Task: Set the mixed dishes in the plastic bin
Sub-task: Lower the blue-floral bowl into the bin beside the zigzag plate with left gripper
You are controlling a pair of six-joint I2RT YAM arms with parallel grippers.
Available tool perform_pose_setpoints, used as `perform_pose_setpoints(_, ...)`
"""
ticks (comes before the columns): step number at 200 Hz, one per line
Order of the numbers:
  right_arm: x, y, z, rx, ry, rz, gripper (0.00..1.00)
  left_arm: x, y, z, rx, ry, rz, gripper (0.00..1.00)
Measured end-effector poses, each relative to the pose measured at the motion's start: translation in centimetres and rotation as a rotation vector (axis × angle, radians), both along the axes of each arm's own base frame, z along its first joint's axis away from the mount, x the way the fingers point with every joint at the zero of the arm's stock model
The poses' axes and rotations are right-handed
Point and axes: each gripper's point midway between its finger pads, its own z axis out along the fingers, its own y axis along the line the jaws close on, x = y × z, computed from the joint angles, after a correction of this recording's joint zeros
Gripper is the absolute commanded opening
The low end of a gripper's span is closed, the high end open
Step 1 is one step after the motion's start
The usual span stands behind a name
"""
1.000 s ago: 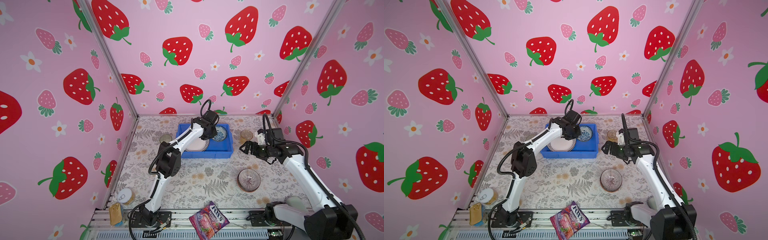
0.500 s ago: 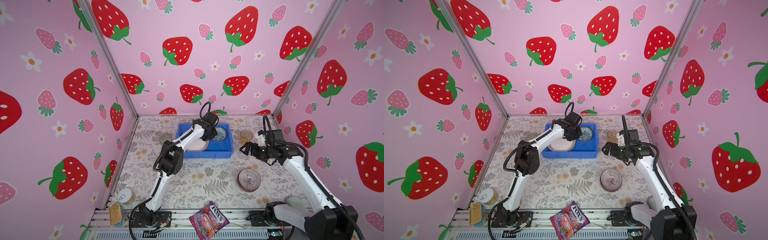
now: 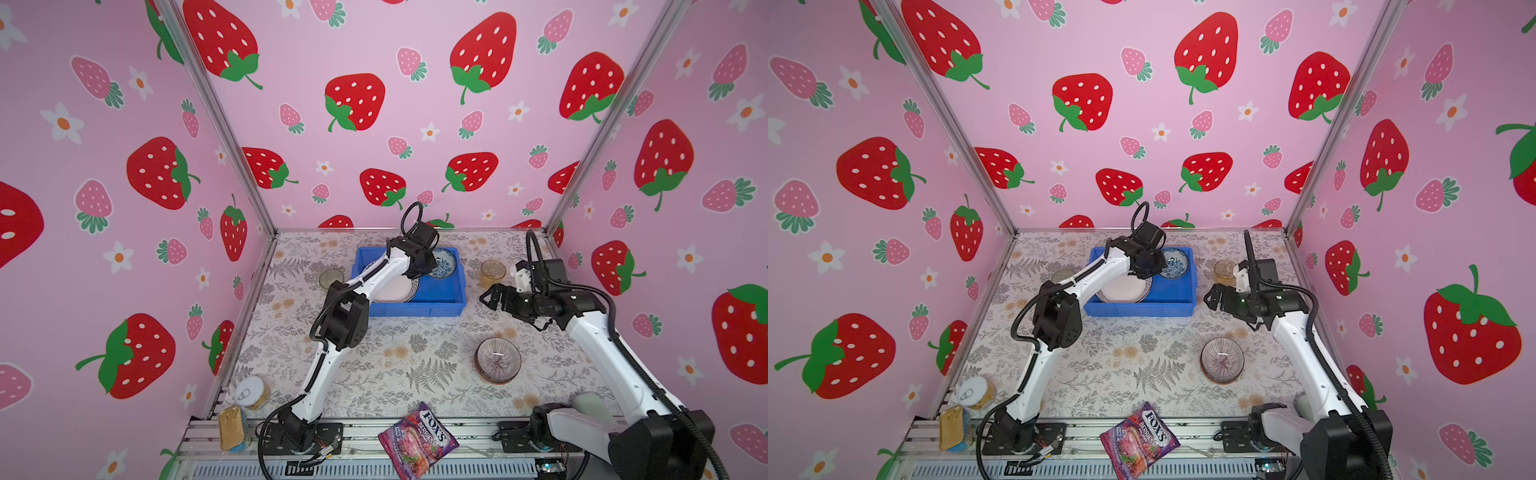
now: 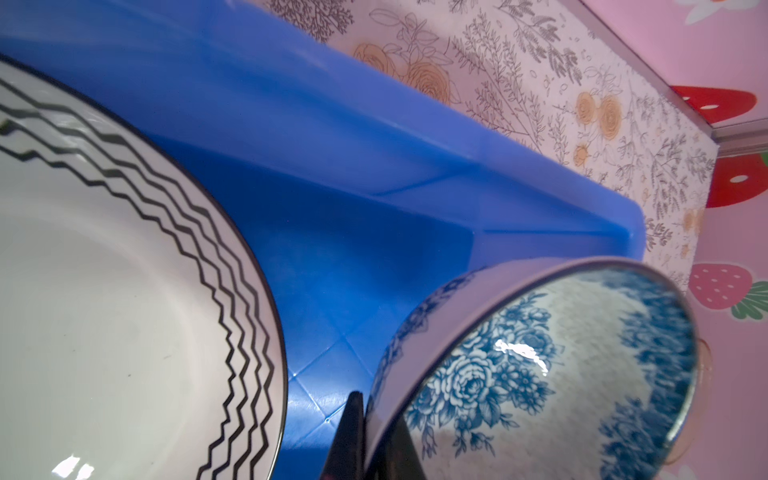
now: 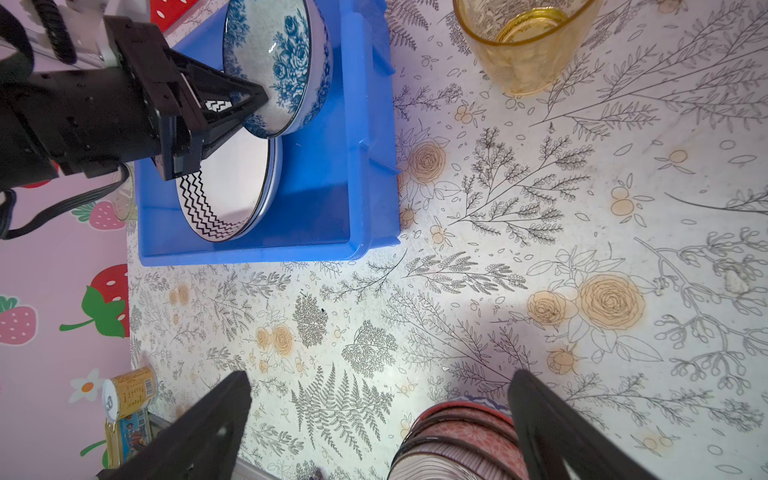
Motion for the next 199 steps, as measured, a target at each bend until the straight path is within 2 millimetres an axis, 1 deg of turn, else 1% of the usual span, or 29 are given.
perform_pose_setpoints(29,0.1,-0.1,-0.3,-0.003,0.006,0.0,0.99,-0.2,0.2,-1.9,0.023,0.033,0.001,0.0)
perform_pose_setpoints(45,0.2,-0.1,-0.3,-0.003,0.007,-0.001,0.99,-0.4,0.4,-2.3,0.033,0.045,0.001,0.0)
perform_pose_setpoints(89,0.2,-0.1,-0.8,-0.004,0.011,0.001,0.99,-0.3,0.3,-2.1,0.031,0.042,0.001,0.0)
perform_pose_setpoints(117,0.2,-0.2,-1.1,-0.004,0.017,-0.003,0.99,0.2,0.0,-1.8,0.021,0.027,0.0,0.05)
perform_pose_setpoints(133,0.2,-0.2,-1.1,-0.005,0.019,-0.003,0.99,0.3,-0.1,-2.3,0.023,0.029,0.0,0.05)
perform_pose_setpoints(161,0.3,-0.2,-1.2,-0.004,0.024,-0.003,0.99,0.3,-0.1,-3.8,0.039,0.047,-0.003,0.05)
perform_pose_setpoints(177,0.3,-0.3,-1.4,-0.004,0.028,-0.006,0.99,0.5,-0.2,-3.7,0.034,0.043,-0.006,0.05)
perform_pose_setpoints(178,0.3,-0.3,-1.4,-0.004,0.028,-0.006,0.99,0.5,-0.2,-3.7,0.034,0.043,-0.006,0.07)
perform_pose_setpoints(181,0.3,-0.3,-1.4,-0.004,0.028,-0.006,0.99,0.5,-0.2,-3.7,0.035,0.042,-0.006,0.09)
perform_pose_setpoints(199,0.4,-0.3,-1.5,-0.004,0.031,-0.005,0.99,0.7,-0.3,-3.5,0.031,0.035,-0.008,0.13)
